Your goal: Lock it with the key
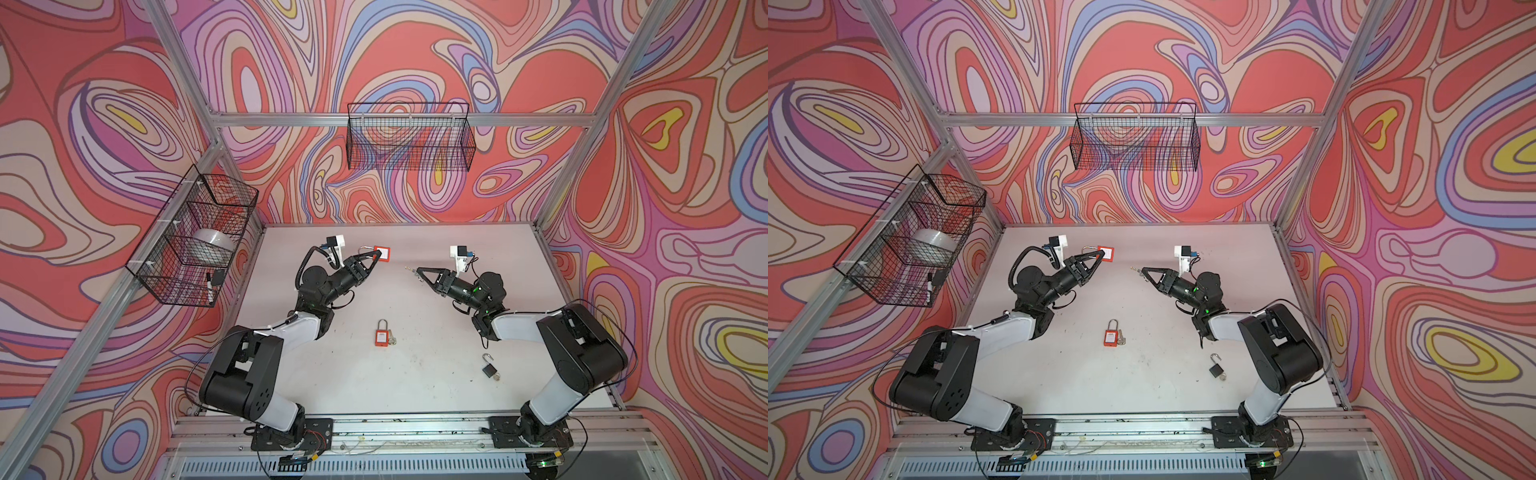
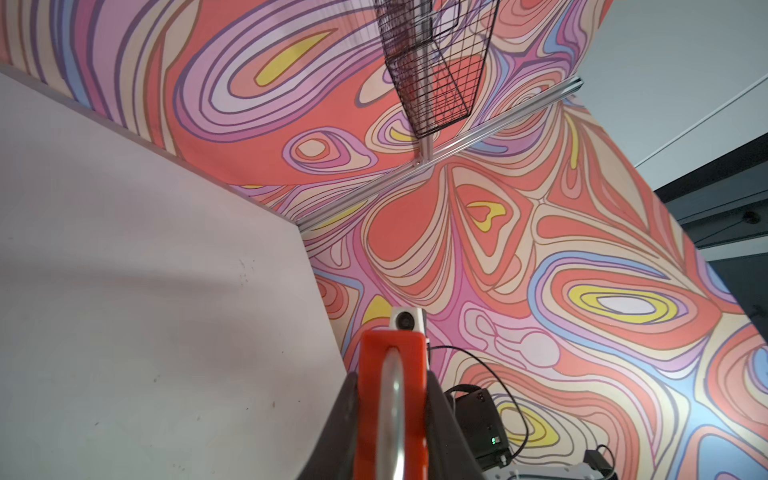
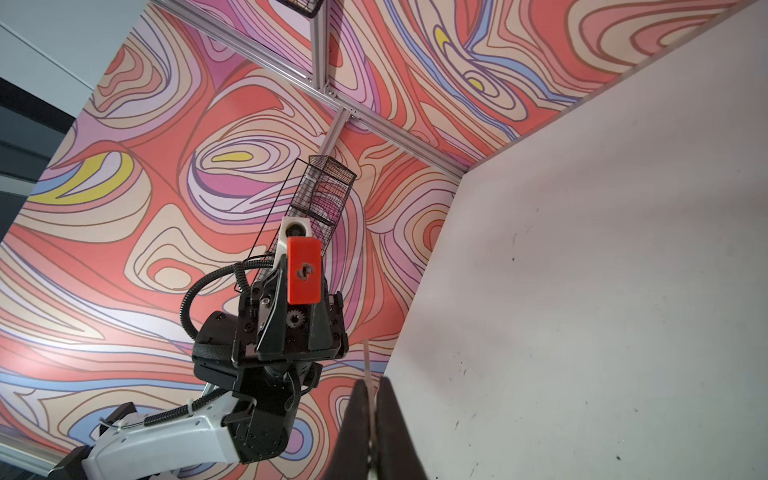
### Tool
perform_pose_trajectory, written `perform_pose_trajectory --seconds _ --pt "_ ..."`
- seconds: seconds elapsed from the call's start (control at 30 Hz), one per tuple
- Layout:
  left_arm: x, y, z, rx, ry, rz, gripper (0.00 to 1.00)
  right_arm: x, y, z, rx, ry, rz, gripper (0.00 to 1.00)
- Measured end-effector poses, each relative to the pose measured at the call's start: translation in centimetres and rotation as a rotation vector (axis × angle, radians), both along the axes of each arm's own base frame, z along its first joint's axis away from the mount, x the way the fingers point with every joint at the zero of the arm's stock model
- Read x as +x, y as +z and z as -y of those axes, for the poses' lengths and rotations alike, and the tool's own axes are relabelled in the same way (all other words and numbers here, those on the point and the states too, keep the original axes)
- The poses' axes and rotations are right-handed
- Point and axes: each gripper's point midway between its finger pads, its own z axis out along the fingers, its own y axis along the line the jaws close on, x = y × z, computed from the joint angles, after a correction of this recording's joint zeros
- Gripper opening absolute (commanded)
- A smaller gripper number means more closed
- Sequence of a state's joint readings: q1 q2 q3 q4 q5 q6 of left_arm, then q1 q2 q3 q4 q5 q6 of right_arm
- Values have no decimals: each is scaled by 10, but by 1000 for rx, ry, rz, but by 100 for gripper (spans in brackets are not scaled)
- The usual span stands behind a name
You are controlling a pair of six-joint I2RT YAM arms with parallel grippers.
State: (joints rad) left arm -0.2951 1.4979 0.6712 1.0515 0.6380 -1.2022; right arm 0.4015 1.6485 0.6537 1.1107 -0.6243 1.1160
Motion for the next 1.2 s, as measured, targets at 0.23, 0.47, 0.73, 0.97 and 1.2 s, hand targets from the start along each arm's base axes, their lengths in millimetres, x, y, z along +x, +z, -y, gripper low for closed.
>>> perform_pose_trajectory --seconds 0.23,0.47,0.73,0.97,1.2 --pt "-7 -19 13 245 -79 -39 0 -17 14 24 -118 -108 -36 0" --pt "-33 -64 51 483 -292 -121 0 -49 -21 48 -227 -198 -228 0" --pt "-79 -157 80 689 -551 -328 0 -81 -79 73 -295 -290 -465 0" --pt "-110 -200 84 794 -690 -455 0 -85 -89 79 -297 -328 -529 0" --pt "-122 -214 83 875 -734 -474 0 -86 -92 78 -296 -328 -548 0"
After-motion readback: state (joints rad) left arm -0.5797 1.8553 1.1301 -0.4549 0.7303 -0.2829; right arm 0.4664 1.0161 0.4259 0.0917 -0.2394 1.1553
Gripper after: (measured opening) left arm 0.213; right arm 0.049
